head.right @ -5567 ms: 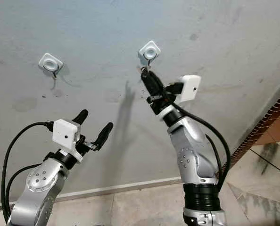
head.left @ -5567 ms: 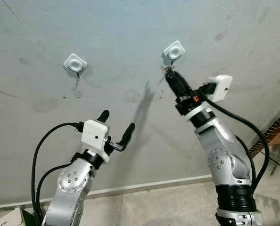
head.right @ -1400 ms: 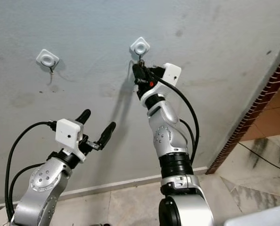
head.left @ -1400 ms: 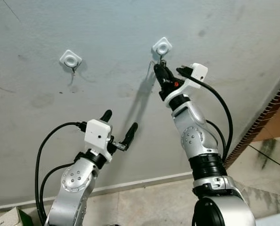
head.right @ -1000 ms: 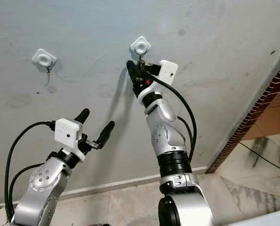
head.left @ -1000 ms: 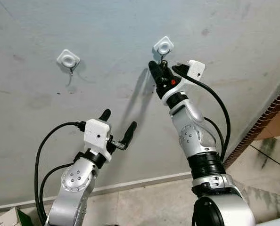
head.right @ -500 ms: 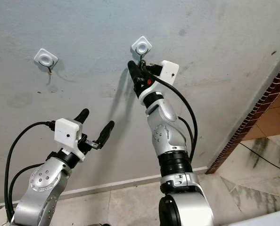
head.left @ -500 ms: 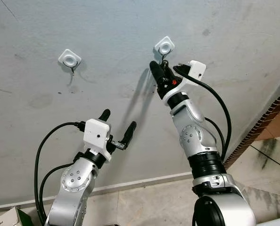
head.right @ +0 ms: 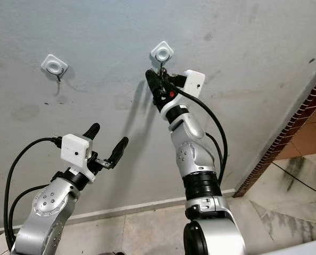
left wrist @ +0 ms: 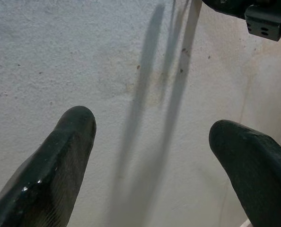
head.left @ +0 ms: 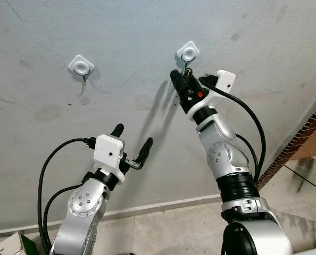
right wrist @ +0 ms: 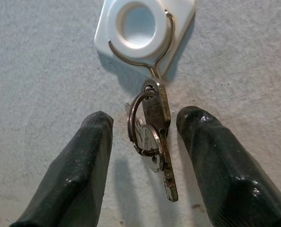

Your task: Hang keys on a hook

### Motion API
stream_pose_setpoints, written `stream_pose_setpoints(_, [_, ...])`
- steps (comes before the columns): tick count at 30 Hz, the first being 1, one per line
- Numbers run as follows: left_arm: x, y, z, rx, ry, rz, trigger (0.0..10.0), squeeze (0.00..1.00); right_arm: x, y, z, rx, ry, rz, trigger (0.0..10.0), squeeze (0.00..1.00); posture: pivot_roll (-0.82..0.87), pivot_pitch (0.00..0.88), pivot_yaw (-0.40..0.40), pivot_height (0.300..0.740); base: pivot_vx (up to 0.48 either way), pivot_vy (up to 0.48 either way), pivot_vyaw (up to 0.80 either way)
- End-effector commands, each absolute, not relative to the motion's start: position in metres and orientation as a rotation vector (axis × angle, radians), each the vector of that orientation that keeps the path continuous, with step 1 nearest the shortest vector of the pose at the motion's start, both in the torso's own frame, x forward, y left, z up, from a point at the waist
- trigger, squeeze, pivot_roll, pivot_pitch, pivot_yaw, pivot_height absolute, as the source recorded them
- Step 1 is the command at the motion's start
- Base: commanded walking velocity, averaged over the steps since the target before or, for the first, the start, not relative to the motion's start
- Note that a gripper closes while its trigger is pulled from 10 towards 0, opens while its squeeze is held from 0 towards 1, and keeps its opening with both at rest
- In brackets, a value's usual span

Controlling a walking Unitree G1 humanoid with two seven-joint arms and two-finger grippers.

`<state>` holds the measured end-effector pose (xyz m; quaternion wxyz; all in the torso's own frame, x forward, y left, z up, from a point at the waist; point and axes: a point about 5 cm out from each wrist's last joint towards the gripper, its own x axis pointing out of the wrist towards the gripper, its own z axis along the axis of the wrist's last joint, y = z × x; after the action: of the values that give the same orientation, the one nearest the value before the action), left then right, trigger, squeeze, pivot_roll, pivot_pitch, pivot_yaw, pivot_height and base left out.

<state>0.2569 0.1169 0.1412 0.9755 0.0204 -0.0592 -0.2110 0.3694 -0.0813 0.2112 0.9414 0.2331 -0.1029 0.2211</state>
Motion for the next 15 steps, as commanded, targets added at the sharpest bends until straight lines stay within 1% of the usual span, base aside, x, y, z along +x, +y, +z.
stream_pose_setpoints(1, [0.257, 0.119, 0.139, 0.049, -0.101, -0.425, 10.0, 0.0, 0.37, -0.093, 0.2, 0.459, -0.169, 0.39, 10.0, 1.0, 0.12, 0.059, 0.048, 0.74, 0.0, 0.0, 0.0])
stream_pose_setpoints(15, [0.257, 0.12, 0.138, 0.048, -0.099, -0.422, 10.0, 0.0, 0.363, -0.11, 0.201, 0.27, -0.222, 0.37, 10.0, 1.0, 0.12, 0.059, 0.05, 0.74, 0.0, 0.0, 0.0])
